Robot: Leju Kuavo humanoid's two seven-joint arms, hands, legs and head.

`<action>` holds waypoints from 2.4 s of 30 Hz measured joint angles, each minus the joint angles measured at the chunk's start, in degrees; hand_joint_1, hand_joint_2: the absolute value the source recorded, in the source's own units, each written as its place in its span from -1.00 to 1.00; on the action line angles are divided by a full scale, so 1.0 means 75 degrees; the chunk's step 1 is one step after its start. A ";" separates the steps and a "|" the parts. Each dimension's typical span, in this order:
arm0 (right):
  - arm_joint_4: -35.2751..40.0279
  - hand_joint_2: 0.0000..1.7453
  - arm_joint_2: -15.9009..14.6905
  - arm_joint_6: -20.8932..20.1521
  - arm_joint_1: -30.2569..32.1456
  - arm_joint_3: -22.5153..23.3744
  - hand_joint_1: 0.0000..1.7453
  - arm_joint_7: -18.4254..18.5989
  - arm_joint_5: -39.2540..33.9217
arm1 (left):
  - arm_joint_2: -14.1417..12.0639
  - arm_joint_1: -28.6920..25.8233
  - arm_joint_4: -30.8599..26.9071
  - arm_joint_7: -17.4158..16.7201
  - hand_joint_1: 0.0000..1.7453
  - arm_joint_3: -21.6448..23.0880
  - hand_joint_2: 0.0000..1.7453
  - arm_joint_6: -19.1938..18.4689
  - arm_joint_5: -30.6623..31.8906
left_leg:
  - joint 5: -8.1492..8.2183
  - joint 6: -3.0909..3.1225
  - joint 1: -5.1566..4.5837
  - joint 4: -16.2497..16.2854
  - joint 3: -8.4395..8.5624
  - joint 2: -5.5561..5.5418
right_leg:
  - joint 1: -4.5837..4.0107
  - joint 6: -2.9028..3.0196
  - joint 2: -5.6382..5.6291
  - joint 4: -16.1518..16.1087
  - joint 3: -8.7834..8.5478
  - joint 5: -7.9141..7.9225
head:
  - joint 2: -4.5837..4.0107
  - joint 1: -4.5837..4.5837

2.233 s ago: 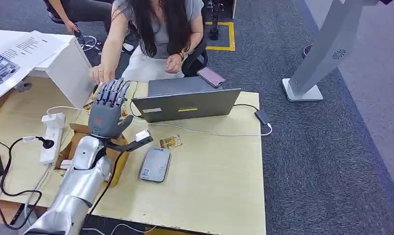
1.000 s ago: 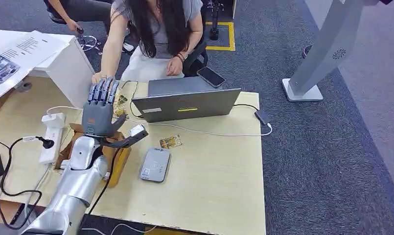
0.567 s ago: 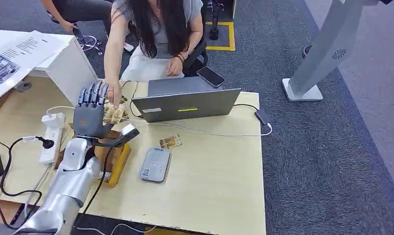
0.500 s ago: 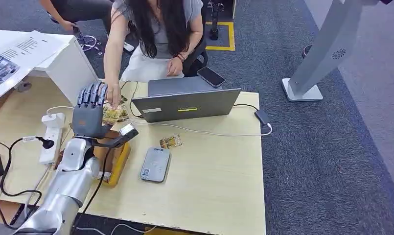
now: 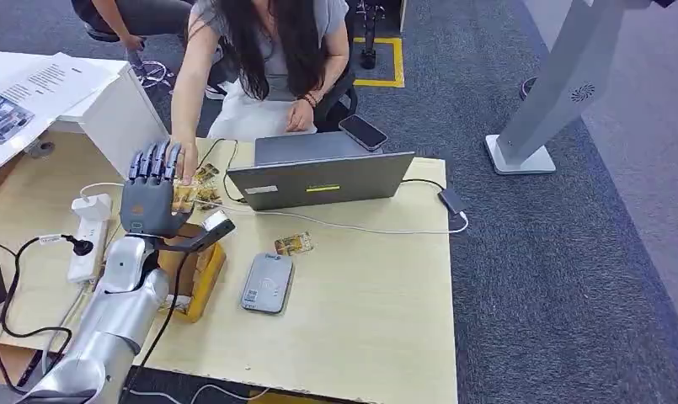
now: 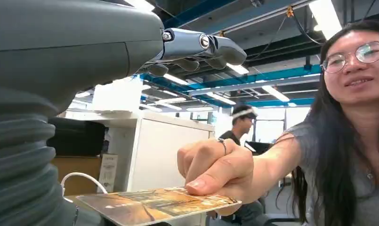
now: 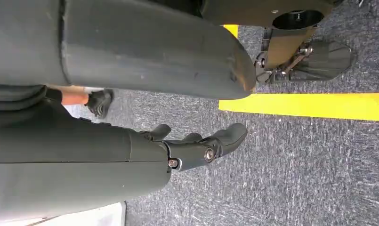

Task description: Pass the card to the sensor for recognition and then transmit it.

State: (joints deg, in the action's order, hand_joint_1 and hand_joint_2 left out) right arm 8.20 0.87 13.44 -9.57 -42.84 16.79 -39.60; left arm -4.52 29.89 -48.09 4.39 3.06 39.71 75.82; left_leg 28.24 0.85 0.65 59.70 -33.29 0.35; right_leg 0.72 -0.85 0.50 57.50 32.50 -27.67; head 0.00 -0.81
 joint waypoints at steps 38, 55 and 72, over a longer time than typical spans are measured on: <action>0.0000 -1.00 -0.0009 -0.0044 -0.0006 -0.0087 -1.00 0.0000 0.0015 | 0.0009 0.0040 0.0370 0.0464 1.00 -0.0108 1.00 0.0006 -0.0300 | 0.0000 0.0000 0.0000 0.0000 -0.0001 0.0000 | 0.0000 0.0000 0.0000 0.0000 0.0000 0.0000 | 0.0000 0.0000; 0.0000 -1.00 -0.0009 -0.0020 -0.0013 -0.0187 -1.00 -0.0055 -0.0149 | 0.0452 -0.0316 -0.0786 0.0720 1.00 0.0334 1.00 -0.0055 -0.0635 | 0.0000 0.0000 -0.0001 0.0001 -0.0001 -0.0001 | 0.0000 0.0000 0.0001 -0.0001 0.0001 0.0000 | 0.0000 0.0000; 0.0000 -1.00 -0.0009 0.0070 -0.0042 -0.0192 -1.00 -0.0119 -0.0367 | 0.0513 -0.1071 -0.2515 0.0455 1.00 0.1844 1.00 -0.0597 -0.0548 | 0.0000 0.0000 -0.0001 0.0001 -0.0004 -0.0001 | 0.0001 -0.0001 0.0002 -0.0001 0.0002 0.0000 | 0.0000 0.0000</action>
State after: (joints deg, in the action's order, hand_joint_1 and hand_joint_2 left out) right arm 8.20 0.81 13.97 -9.88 -44.28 15.89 -42.36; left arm -0.68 21.86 -66.95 7.80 16.89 35.24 71.71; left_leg 28.24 0.86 0.64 59.71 -33.32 0.34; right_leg 0.73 -0.85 0.52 57.49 32.51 -27.67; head 0.00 -0.81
